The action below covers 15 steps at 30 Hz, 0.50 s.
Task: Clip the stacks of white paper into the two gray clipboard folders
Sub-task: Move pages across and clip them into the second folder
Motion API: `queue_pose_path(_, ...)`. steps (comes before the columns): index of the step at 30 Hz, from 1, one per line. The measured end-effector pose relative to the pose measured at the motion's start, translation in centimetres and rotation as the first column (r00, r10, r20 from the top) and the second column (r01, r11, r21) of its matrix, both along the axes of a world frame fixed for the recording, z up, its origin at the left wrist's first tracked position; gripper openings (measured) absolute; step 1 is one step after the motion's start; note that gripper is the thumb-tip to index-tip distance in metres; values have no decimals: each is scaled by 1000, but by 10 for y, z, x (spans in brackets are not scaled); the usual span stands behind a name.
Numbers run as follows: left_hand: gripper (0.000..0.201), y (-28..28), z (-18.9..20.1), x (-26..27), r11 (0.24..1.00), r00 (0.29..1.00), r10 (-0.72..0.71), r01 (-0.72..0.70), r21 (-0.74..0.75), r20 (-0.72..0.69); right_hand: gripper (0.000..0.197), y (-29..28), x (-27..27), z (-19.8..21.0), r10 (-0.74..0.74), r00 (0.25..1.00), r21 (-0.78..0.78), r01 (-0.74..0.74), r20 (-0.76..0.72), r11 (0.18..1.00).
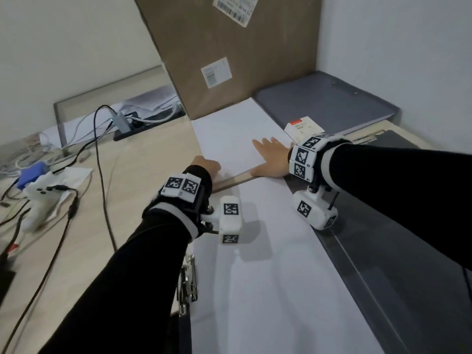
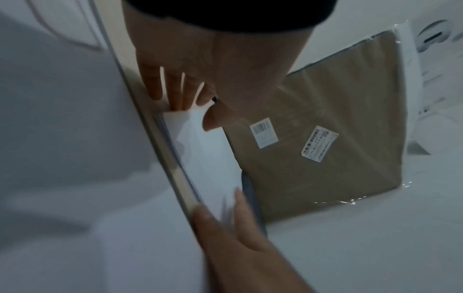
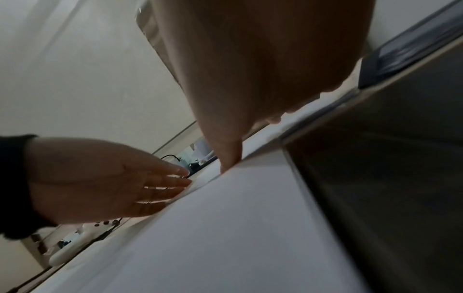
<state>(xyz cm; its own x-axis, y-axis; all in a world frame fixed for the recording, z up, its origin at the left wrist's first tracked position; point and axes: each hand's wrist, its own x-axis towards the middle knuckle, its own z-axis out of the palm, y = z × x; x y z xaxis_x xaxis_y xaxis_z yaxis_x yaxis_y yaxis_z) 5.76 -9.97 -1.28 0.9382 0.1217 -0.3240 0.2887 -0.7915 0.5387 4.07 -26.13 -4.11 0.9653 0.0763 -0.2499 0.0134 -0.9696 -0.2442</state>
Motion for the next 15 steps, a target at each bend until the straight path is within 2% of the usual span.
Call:
queue_pose_path(3,47,-2,-10,21,963,994,90,-102,-251,-61,81,0,5,-11,8,998,-40,-11,-68,999)
queue_pose_path(5,50,1,-11,32,922,982,155,-183,-341,-109,81,-2,5,-12,18,996,-45,-22,-82,999)
queue_pose_path(8,46,1,-10,37,924,975,176,-212,-317,-137,81,-3,4,-11,29,996,-45,-33,-87,998)
queue_pose_path(10,40,-4,-8,40,931,977,193,-211,-298,-89,81,-2,4,-11,26,996,-40,-29,-86,999)
queue_pose_path(15,46,-12,-10,40,924,972,228,-236,-302,-61,81,-2,4,-14,18,998,-25,-20,-58,1000)
